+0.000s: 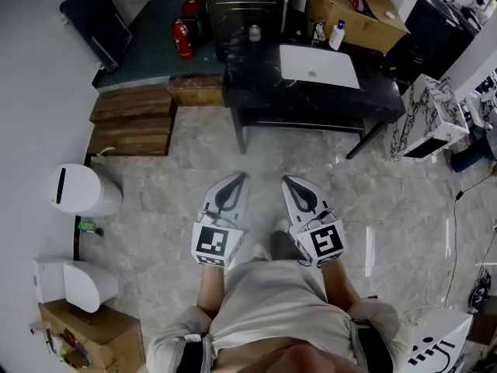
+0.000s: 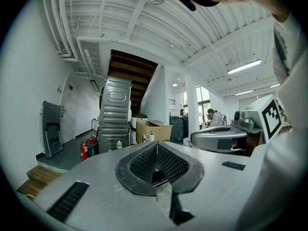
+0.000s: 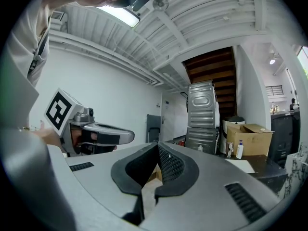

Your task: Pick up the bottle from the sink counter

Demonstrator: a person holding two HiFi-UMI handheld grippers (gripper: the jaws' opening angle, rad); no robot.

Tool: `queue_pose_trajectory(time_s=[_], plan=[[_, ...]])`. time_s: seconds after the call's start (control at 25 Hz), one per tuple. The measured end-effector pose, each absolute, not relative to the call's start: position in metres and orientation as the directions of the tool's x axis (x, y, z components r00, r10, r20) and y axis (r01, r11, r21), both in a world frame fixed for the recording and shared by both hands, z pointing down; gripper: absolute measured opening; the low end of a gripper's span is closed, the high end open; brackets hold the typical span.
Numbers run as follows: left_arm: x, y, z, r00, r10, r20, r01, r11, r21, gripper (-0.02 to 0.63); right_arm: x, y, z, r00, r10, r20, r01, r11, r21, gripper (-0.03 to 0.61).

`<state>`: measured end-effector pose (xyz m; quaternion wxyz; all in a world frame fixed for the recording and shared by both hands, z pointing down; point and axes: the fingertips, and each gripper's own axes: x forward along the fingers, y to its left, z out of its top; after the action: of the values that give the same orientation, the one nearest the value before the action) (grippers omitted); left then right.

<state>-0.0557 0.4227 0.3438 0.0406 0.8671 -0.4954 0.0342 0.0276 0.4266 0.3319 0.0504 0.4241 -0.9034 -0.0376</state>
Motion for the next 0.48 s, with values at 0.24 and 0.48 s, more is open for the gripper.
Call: queue_pose_trajectory(time_s=[0.24,0.48], plan=[[-0.048,0.396,0.349,0.496,-0.861,0.114,-0.868,-0.496,0.029,0.003,0.038,0.398,0.339,-0.644,-0.763,0.058,-0.757,0.647,0.095,-0.006],[-0.038,0.358,0.341,0.469,-0.879,0.091,-0.882,-0.470,0.006,0.003,0.048,0.358,0.343,-0.662,-0.747,0.061,-0.742,0.665,0.080,-0.006]])
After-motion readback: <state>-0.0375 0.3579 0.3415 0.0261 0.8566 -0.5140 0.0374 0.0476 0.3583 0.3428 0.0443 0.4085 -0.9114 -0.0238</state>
